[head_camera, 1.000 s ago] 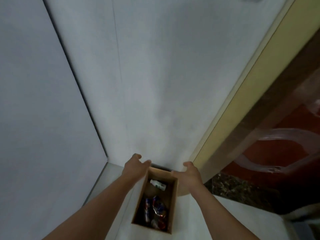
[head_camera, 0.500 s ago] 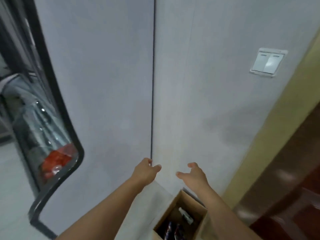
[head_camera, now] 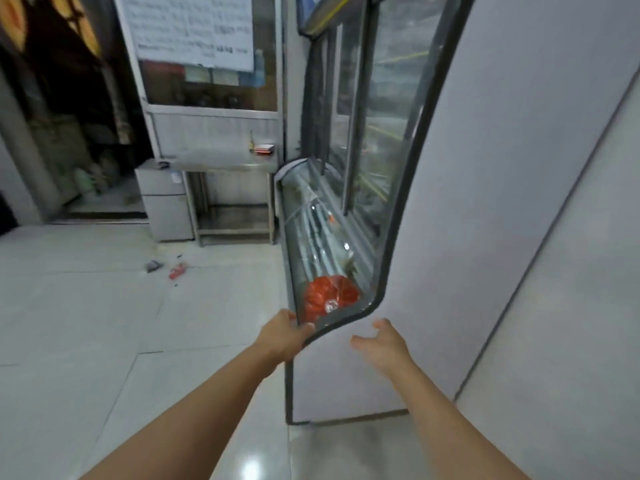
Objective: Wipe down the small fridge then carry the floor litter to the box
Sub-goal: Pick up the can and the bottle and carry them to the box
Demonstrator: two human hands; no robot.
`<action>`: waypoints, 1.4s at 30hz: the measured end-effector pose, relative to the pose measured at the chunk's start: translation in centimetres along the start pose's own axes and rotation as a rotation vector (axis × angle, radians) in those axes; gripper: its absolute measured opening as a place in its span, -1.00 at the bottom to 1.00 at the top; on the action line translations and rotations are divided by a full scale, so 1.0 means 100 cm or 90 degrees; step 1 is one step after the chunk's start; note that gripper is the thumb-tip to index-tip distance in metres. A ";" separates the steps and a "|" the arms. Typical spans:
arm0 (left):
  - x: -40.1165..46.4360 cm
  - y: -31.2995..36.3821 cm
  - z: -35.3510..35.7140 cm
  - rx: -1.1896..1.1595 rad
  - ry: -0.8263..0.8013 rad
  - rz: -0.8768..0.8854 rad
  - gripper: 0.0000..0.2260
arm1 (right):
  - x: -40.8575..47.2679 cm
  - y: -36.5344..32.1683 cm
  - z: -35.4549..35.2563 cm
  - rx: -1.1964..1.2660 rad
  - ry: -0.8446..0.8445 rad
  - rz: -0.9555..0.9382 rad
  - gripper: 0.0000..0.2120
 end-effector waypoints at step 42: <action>0.385 -0.218 -0.669 -0.151 0.251 -0.105 -0.50 | 0.427 -0.579 0.495 -0.115 -0.190 -0.209 -0.30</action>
Point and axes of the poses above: each hand's wrist, its own x-axis towards the middle knuckle, its own z-axis out of the palm, y = z × x, the point moved 9 cm from there along x, towards the middle knuckle, and after that the axes turned 7 degrees about -y, right-handed, at the moved point
